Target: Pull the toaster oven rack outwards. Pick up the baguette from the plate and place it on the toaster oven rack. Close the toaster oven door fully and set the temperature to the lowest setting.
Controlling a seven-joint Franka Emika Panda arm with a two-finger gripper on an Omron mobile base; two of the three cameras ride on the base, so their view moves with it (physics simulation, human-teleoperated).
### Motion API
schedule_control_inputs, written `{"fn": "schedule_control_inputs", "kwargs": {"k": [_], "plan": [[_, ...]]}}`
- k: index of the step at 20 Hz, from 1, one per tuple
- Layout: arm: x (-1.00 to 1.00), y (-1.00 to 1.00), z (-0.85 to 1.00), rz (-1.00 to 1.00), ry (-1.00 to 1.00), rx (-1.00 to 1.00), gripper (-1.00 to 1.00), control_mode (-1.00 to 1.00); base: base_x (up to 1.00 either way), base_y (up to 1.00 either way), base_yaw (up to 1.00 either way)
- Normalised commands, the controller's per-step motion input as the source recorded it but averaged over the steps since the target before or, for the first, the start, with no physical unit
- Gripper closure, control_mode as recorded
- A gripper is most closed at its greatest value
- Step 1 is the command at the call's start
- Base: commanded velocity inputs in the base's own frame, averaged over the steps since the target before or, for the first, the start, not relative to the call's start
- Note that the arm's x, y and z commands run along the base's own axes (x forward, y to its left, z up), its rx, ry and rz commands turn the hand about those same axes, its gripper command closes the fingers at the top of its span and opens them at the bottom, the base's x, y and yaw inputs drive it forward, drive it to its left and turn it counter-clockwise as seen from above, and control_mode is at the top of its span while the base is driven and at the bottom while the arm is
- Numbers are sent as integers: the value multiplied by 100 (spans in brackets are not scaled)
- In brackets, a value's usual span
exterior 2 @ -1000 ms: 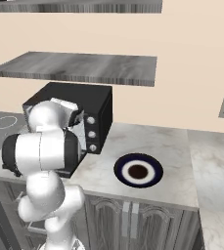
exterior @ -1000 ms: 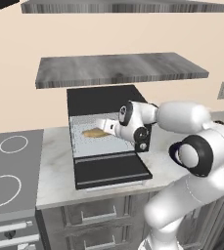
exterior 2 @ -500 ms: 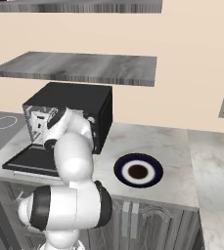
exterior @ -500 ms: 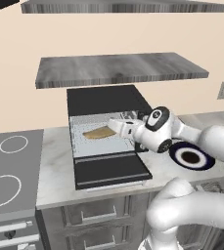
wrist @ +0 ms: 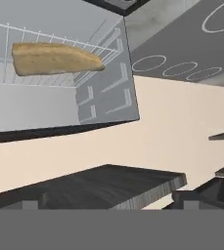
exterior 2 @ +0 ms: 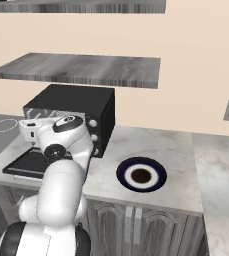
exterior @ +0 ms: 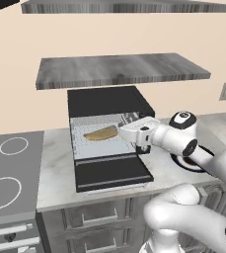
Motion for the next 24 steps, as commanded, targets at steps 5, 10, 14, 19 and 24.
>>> {"fn": "schedule_control_inputs", "kwargs": {"k": [5,10,14,19,24], "plan": [[-75,0,100,-1,22,-29,-100,-100,0,0,0],[-62,0,100,-8,35,-36,-100,-100,0,0,0],[-94,-3,84,-1,25,-21,-100,-100,0,0,0],[-48,0,15,-5,-19,-1,-100,-100,0,0,0],[-16,-1,0,-2,-37,11,-100,-100,0,0,0]]}}
